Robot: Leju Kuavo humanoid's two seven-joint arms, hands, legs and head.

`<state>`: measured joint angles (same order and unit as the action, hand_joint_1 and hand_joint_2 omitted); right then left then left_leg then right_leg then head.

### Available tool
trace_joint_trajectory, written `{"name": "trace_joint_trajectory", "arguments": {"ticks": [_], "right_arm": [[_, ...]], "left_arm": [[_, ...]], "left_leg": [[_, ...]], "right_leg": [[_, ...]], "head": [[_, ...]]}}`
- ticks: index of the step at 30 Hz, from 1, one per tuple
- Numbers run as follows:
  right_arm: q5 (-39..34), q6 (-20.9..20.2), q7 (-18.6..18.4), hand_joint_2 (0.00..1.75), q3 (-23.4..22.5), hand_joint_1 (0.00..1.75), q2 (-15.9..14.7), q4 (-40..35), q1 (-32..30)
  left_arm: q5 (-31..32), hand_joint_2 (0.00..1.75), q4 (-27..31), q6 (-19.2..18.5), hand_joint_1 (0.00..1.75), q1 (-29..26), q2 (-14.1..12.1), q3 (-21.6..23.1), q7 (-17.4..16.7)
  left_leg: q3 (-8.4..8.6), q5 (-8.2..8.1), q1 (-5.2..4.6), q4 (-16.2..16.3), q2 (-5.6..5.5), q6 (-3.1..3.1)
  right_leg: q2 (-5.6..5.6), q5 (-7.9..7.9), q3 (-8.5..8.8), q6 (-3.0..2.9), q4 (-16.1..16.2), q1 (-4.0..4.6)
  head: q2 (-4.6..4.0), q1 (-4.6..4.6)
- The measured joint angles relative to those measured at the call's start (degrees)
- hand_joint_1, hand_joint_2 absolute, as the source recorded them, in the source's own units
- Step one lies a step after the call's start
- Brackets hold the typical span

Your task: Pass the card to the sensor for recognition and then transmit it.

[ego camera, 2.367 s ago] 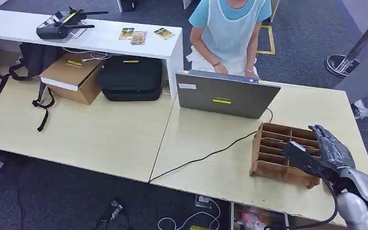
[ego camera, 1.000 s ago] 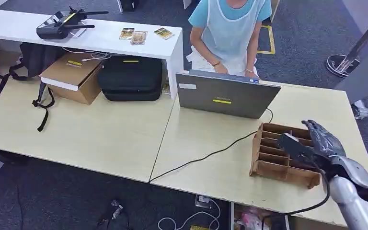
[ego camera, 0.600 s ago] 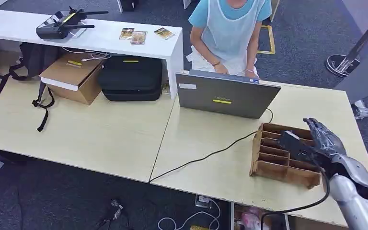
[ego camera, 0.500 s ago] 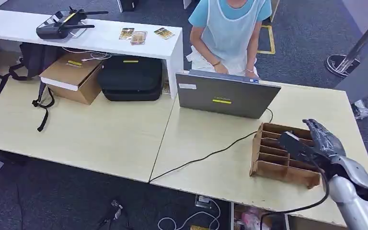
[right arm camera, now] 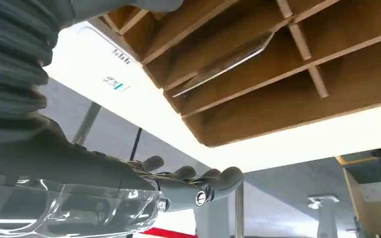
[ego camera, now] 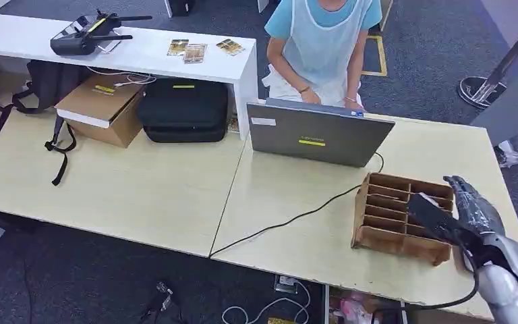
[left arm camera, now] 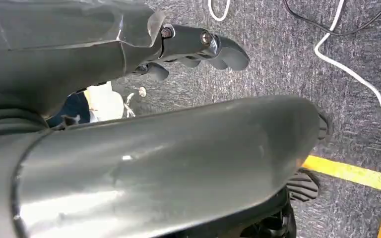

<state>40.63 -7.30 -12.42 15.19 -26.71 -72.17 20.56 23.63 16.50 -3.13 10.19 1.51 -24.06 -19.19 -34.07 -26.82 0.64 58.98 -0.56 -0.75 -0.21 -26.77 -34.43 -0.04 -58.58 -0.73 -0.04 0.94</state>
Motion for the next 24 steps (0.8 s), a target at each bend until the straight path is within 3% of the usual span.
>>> {"name": "trace_joint_trajectory", "arguments": {"ticks": [5,16,24], "right_arm": [[0.94,-0.76,-0.20,1.75,-0.92,0.28,-0.07,-2.34,-1.12],[1.51,-1.27,-0.15,1.75,-1.81,0.16,-0.20,-3.34,-2.25],[1.59,-2.58,-0.04,1.75,-2.23,0.24,-0.44,-3.82,-2.97]], "left_arm": [[-0.24,0.00,0.00,0.00,0.00,-0.08,-0.07,0.00,0.00],[0.63,0.00,0.02,-0.11,0.00,-0.04,-0.11,0.00,0.00],[1.03,0.00,0.02,-0.33,0.00,0.11,-0.11,0.00,0.00]], "left_leg": [[0.00,0.01,0.00,0.00,0.00,0.00],[0.01,0.01,0.00,0.00,0.00,0.00],[0.01,0.01,0.00,0.00,0.01,0.00]], "right_leg": [[0.00,0.00,0.01,0.00,-0.01,0.00],[-0.01,0.00,0.01,0.00,0.00,0.00],[0.00,0.00,0.02,0.00,0.00,0.00]], "head": [[0.00,0.00],[0.00,0.00],[0.00,0.00]]}}
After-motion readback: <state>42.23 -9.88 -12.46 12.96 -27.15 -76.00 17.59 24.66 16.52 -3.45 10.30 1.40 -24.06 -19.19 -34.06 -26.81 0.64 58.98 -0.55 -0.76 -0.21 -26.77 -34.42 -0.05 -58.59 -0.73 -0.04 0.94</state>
